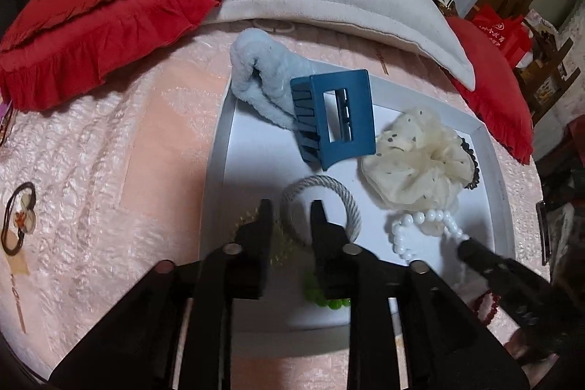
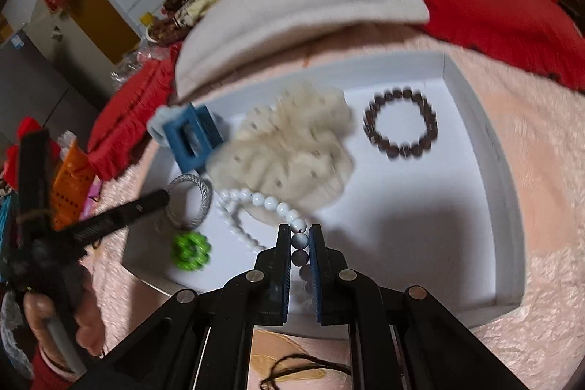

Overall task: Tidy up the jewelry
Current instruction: 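Carry the grey hair tie into the box with left tool while right tool lowers the pearl bracelet into it, then open both tools over the box and move them toward the black cords and red bracelet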

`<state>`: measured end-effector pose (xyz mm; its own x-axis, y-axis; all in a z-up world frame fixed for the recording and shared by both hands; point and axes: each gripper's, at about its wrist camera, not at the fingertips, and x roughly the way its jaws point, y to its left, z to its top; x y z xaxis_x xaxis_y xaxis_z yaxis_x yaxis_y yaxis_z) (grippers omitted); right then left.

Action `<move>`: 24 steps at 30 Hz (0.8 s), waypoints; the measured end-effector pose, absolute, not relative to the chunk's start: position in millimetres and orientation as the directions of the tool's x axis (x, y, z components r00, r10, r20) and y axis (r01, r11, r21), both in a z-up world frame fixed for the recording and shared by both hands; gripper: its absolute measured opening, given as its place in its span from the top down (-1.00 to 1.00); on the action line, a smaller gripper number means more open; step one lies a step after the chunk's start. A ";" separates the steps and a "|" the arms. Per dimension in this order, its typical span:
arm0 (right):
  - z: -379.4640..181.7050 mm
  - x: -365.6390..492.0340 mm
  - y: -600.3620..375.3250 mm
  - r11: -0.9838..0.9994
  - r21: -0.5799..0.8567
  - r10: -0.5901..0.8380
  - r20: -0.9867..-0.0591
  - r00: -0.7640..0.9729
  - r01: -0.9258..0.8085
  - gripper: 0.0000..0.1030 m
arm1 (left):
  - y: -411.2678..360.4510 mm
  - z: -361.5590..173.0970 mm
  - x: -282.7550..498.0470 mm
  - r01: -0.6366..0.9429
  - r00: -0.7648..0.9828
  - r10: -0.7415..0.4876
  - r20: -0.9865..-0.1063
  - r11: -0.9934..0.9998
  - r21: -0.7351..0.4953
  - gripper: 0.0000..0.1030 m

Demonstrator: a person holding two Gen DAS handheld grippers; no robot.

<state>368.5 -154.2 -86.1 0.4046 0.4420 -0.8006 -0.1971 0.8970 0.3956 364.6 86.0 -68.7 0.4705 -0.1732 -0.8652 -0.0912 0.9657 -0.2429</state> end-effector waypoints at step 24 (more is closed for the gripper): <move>-56.1 325.6 -106.1 0.924 0.185 0.341 -0.796 0.500 -0.335 0.75 | 146.6 -45.7 204.3 -0.214 0.635 -0.055 -0.771 0.946 -0.244 0.49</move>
<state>325.6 -106.1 -56.1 0.4997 0.3407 -0.7964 -0.3351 0.9238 0.1850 204.3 146.6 -45.7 0.6349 -0.0550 -0.7707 -0.2143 0.9458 -0.2440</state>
